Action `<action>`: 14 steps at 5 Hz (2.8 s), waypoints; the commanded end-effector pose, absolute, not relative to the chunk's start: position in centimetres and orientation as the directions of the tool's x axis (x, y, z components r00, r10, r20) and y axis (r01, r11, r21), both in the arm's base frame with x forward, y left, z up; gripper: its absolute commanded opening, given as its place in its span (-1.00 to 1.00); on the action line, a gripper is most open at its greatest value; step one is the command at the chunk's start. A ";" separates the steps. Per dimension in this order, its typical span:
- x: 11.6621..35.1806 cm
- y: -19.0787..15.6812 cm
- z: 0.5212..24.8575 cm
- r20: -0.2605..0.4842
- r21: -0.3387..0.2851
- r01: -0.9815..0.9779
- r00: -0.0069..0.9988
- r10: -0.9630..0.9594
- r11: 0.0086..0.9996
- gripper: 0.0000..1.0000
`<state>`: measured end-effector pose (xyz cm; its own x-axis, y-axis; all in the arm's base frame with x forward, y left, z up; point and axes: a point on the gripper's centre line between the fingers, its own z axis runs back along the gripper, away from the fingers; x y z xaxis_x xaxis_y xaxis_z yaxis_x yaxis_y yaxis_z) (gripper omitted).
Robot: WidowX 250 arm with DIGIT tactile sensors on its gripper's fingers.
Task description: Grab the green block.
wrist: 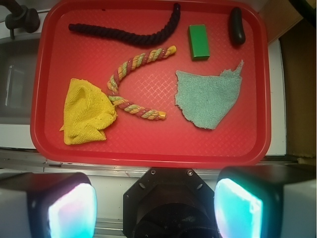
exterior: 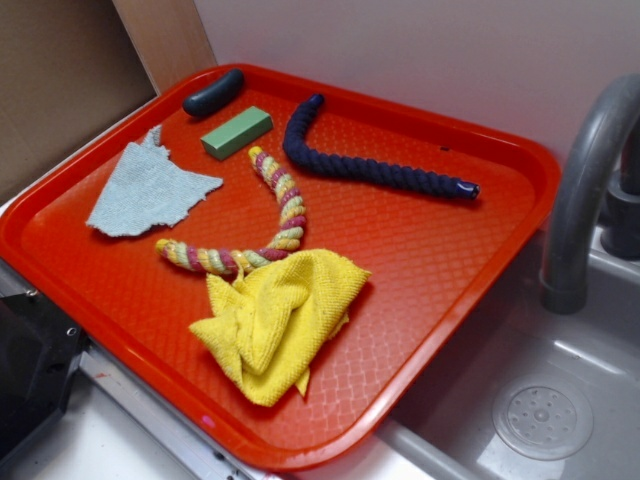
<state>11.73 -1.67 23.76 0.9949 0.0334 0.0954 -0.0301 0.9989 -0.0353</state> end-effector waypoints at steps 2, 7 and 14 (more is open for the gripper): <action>14.3 0.7 20.9 0.166 -0.013 -0.066 0.984 0.067 0.998 1.00; 26.1 9.0 11.2 0.269 0.078 -0.076 0.962 0.052 0.994 1.00; 30.8 8.1 2.1 0.134 -0.012 0.088 0.987 -0.085 0.996 -1.00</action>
